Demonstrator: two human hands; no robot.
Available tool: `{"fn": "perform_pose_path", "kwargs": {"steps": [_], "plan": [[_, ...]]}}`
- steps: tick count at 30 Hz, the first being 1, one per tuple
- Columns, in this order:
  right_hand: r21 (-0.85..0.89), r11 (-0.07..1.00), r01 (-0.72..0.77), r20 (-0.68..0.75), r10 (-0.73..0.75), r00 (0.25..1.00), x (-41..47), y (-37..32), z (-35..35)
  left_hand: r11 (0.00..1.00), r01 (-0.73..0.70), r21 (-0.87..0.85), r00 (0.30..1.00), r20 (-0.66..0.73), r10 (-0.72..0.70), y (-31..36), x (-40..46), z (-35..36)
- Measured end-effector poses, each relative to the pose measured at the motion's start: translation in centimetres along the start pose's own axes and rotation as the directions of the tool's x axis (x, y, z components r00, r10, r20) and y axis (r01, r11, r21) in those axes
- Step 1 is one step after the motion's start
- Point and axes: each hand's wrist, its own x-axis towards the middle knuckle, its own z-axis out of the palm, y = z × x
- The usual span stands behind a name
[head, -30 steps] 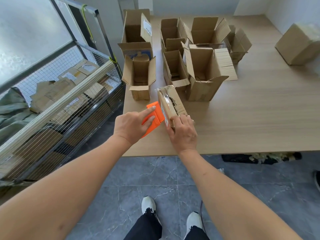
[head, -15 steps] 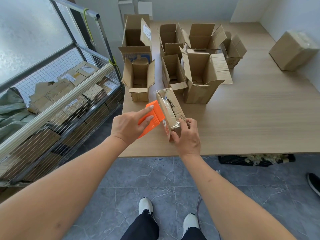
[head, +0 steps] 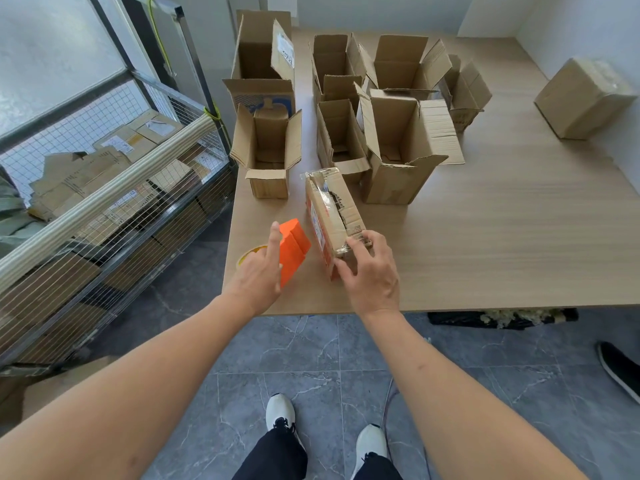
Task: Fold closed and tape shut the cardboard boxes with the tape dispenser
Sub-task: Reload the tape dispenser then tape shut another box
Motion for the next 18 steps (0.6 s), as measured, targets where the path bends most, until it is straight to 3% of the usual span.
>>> {"fn": "perform_pose_path", "kwargs": {"steps": [7, 12, 15, 18], "plan": [[-0.001, 1.0, 0.022, -0.023, -0.022, 0.999, 0.5, 0.9, -0.1, 0.999, 0.022, 0.036, 0.996, 0.081, -0.024, 0.4, 1.8, 2.6], [0.03, 0.993, 0.118, 0.043, -0.12, 0.992, 1.2, 2.1, -0.8, 0.998, 0.064, 0.003, 0.989, 0.133, -0.064, 1.2, 2.8, 3.3], [0.029, 0.985, 0.169, 0.035, -0.17, 0.985, 1.2, 2.7, -1.2, 0.995, 0.068, 0.074, 0.99, 0.12, -0.076, 1.8, 3.0, 2.5], [0.07, 0.977, 0.204, 0.02, -0.205, 0.978, 1.2, 2.9, -1.3, 0.994, 0.075, 0.081, 0.997, -0.028, -0.073, 2.9, 3.0, 1.1]]}}
